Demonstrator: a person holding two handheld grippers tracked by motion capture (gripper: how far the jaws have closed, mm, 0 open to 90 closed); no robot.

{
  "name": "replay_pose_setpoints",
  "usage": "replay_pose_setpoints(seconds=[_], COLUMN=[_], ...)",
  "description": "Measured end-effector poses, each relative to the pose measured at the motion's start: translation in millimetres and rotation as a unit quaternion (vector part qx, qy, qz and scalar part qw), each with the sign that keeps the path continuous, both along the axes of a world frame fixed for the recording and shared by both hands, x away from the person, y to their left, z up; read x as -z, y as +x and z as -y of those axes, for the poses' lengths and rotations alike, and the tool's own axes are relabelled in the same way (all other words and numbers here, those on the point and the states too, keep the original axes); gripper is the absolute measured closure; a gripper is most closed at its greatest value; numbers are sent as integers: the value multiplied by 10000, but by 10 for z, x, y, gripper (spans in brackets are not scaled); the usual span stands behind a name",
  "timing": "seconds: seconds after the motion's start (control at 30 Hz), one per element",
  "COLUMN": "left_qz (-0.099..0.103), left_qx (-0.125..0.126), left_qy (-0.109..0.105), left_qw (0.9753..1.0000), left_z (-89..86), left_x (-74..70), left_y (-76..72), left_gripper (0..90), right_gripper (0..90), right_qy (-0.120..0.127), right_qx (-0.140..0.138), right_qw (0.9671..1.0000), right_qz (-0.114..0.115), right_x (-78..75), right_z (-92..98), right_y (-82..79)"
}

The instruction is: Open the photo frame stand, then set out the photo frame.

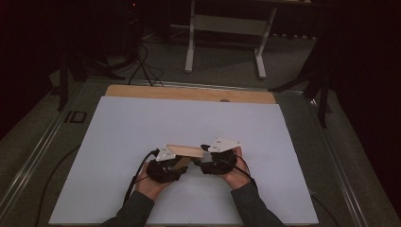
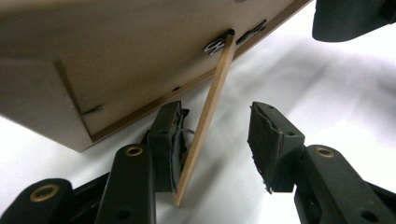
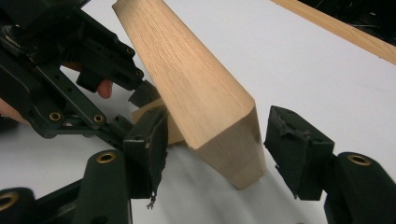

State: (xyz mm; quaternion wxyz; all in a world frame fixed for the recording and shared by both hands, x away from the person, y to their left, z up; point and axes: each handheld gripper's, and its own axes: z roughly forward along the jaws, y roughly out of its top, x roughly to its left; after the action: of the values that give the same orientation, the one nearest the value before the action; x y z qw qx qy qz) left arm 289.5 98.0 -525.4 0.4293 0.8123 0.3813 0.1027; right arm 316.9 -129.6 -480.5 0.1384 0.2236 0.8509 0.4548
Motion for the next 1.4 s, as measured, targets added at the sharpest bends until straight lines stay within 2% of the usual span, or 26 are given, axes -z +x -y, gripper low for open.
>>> replay_pose_setpoints(seconds=[1.4], left_qz=[86], left_qx=[-181], left_qy=[-70], left_qw=[9998], left_z=[-164], left_x=[-85], left_y=[-35], left_gripper=[539], right_gripper=[295], right_qy=[121], right_qx=[-137], right_qw=[9998], right_qz=[-33], right_x=[-88], right_z=[46], right_y=[-8])
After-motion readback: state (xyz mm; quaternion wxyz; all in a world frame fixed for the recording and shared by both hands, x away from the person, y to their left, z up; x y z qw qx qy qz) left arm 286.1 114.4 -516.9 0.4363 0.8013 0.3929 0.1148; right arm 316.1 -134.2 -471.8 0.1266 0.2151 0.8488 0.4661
